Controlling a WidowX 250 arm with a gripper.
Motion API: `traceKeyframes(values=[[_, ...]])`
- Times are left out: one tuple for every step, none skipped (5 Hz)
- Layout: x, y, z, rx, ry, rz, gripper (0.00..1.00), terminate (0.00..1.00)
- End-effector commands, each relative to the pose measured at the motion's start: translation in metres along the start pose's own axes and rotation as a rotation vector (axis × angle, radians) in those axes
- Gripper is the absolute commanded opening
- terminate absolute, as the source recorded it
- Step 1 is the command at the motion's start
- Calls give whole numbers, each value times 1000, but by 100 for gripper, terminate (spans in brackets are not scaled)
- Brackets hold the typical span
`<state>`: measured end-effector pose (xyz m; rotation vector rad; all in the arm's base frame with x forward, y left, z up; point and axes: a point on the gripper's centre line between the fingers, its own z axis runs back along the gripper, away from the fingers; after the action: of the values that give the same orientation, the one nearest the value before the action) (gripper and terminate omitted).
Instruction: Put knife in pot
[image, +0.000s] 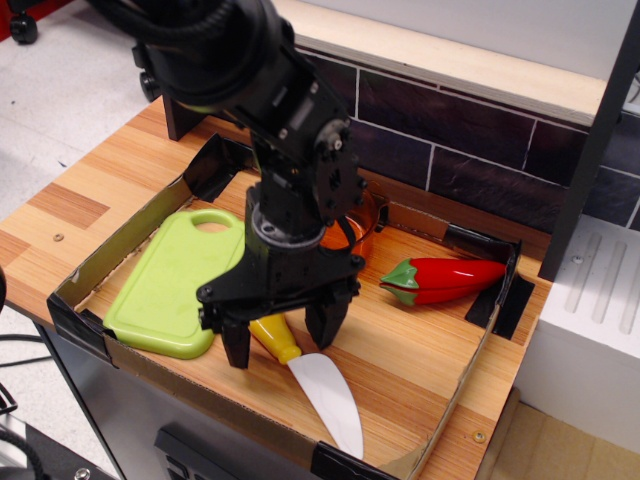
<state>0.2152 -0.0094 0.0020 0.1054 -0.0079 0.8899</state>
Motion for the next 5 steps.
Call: traceKeyframes(values=[[5, -12, 6, -75, 44, -10, 100, 0], [2, -13, 3, -67, 67, -5, 0, 0], [-2, -10, -5, -24, 105, -9, 0, 0], [-5, -7, -6, -27, 99, -6, 0, 0], [-7, -5, 6, -38, 136, 34, 0, 0]])
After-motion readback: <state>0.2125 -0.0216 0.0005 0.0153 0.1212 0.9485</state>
